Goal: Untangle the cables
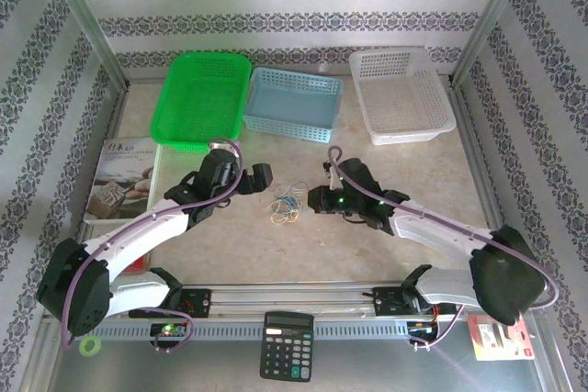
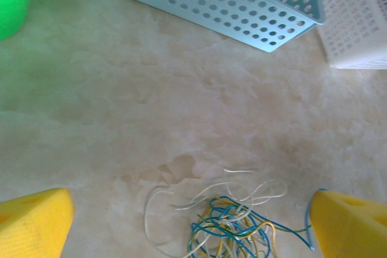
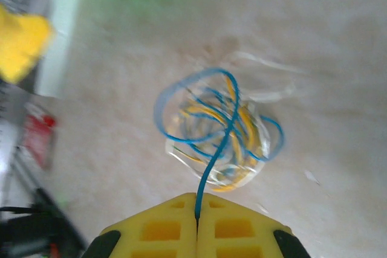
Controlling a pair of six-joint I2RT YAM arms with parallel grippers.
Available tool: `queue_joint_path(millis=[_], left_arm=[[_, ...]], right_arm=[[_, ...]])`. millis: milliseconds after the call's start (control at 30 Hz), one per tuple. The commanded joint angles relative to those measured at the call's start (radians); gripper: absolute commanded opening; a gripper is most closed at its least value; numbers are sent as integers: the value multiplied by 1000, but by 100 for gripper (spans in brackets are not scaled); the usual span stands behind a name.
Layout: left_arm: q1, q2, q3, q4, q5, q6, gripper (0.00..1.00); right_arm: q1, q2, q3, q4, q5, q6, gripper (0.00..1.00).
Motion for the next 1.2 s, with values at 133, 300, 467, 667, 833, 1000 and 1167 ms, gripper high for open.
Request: queue_joint_path(millis=[133,300,467,667,833,1000,1167], left_arm=[[-16,-29,57,62,156,-5,100],[-18,-57,60,89,255,3,99],[-17,-106,11,147,310,8,91],[-17,-142,-27,272,368,-119,82],[-24,-127,-67,429,380,-228,75],[-34,-81,-69,459,378,-242,73],[-44,-35,-75,540,377,-278,66]], right_arm=[[-60,-46,103,28,-152,47,0],[-70,-41,162,31,-170,51,0],[-76,-24,209,33,-177,55,0],[-78,-3,196,79,-170,94,0],[-79,15,170,132,-165,129,0],[-81,27,159,167,-171,155,0],[-82,32,156,180,-173,164,0]])
